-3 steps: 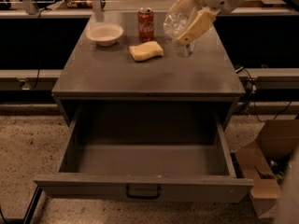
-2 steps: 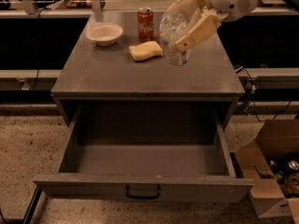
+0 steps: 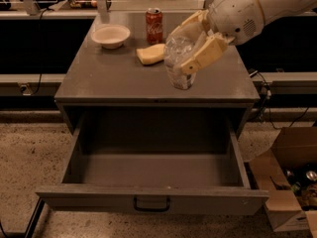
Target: Place blue plastic bottle into top drawer
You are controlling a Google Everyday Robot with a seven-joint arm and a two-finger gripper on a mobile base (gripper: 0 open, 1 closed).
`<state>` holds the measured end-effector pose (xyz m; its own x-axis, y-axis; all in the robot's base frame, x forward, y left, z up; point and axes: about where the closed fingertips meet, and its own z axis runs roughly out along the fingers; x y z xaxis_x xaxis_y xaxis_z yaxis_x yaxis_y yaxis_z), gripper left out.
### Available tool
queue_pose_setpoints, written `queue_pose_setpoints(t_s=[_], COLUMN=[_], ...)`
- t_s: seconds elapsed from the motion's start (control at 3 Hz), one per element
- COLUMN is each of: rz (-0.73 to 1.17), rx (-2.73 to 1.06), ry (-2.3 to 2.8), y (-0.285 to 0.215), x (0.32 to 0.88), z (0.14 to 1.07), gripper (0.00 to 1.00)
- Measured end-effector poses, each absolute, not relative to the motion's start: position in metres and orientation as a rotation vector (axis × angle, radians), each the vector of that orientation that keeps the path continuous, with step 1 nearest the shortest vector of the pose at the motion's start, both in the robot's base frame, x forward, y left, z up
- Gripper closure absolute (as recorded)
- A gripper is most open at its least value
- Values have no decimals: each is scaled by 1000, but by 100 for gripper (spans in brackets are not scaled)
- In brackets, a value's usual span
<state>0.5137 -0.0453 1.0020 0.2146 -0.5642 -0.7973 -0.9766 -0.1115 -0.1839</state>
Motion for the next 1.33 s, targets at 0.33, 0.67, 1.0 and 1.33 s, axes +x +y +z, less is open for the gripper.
queue_pose_setpoints(t_s=[0.33, 0.67, 1.0, 1.33], rz=[770, 842, 961, 1035], rx=[-1782, -1747, -1728, -1778], ry=[1519, 1666, 1756, 1799], y=[-34, -27, -11, 6], x=[482, 447, 429, 426], z=[999, 987, 945, 895], gripper=[100, 100, 100, 100])
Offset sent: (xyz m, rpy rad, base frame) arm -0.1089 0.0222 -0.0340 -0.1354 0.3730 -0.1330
